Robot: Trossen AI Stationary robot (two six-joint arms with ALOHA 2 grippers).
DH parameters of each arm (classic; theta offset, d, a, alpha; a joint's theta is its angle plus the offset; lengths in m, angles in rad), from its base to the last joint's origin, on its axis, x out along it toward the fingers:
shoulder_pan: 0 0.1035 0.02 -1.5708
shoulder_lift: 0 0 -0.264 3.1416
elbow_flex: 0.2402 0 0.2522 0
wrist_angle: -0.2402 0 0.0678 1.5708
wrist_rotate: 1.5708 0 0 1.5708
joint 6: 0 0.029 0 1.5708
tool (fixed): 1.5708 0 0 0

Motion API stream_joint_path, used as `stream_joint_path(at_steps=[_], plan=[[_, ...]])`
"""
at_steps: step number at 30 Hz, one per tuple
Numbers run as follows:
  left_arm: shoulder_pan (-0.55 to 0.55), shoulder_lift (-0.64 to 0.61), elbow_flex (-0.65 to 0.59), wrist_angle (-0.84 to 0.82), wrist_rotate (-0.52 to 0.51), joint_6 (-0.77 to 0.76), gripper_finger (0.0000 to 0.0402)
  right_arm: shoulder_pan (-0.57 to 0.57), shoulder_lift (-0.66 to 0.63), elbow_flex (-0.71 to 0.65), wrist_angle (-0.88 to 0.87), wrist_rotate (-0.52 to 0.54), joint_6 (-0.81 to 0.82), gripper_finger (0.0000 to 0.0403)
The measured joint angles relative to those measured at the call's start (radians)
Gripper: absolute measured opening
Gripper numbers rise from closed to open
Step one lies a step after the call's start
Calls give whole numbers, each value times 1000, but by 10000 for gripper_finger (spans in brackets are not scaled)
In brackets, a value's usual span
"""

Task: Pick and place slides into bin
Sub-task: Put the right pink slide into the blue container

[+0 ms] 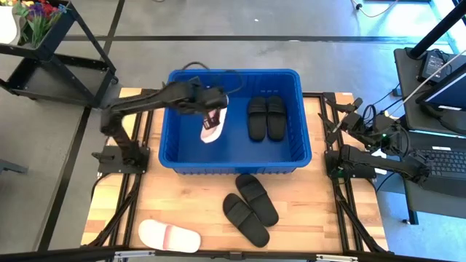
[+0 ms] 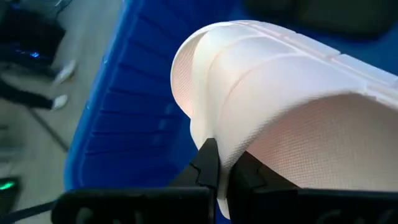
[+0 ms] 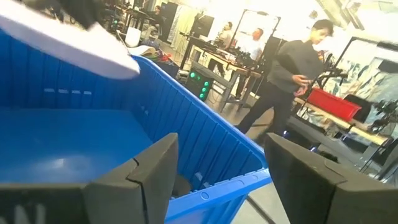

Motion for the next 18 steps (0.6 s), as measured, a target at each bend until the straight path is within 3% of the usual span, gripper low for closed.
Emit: stream_joint_path(at_steps=[8, 18], plan=[[113, 215, 0, 0, -37, 22, 2, 0, 0, 0, 0, 0, 40, 239], [137, 440, 0, 15, -147, 144, 2, 0, 0, 0, 0, 0, 40, 239]])
